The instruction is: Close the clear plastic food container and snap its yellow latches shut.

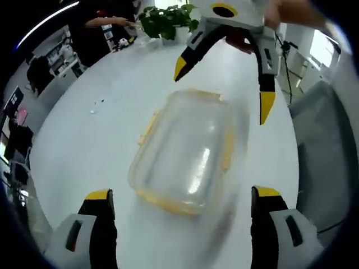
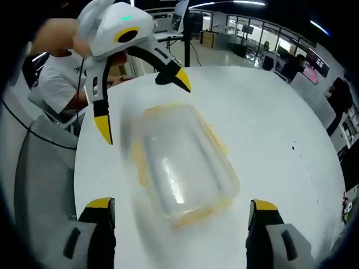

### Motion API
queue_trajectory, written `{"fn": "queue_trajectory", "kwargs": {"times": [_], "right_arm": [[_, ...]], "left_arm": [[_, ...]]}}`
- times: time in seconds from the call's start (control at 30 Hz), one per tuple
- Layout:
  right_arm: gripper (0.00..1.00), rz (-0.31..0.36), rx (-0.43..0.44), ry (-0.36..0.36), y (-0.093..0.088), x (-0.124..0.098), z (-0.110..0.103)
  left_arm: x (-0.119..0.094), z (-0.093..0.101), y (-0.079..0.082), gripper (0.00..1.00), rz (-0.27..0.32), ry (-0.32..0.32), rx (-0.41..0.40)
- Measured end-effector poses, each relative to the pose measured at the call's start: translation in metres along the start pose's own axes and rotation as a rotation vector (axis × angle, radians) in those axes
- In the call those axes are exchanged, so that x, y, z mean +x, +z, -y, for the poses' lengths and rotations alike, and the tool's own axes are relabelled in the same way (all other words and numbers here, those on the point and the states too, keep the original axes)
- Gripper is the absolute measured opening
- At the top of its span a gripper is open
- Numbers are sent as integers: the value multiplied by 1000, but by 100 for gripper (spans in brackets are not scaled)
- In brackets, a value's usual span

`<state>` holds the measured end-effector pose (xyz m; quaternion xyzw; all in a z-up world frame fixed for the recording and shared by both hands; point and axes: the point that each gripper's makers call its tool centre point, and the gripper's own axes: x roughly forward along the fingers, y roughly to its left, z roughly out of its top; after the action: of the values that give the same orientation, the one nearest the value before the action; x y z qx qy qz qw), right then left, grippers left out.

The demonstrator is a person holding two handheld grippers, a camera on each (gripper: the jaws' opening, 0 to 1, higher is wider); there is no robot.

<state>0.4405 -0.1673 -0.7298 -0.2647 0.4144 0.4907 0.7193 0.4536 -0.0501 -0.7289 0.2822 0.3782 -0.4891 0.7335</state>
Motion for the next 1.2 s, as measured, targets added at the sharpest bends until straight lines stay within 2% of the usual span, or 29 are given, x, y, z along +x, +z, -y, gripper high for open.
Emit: {"fn": "queue_trajectory", "kwargs": {"times": [0.2, 0.4, 0.63, 0.77, 0.93, 1.03, 1.2], "right_arm": [[99, 34, 49, -27, -7, -6, -11], [99, 88, 86, -57, -4, -13, -19], [99, 111, 124, -65, -9, -22, -36], [99, 137, 125, -69, -10, -29, -50], [99, 173, 146, -81, -15, -37, -60], [99, 167, 135, -94, -23, -40, -67], [99, 219, 173, -111, -33, -51, -80]], "left_arm": [[-10, 12, -6, 99, 26, 14, -32], [-18, 21, -13, 99, 46, 22, -84], [-27, 35, -17, 99, 70, 26, -146], [-36, 44, -15, 99, 104, 34, -165], [-44, 55, -20, 99, 117, 36, -169], [-48, 60, -25, 99, 120, 42, -175], [-58, 78, -30, 99, 140, 50, -174]]}}
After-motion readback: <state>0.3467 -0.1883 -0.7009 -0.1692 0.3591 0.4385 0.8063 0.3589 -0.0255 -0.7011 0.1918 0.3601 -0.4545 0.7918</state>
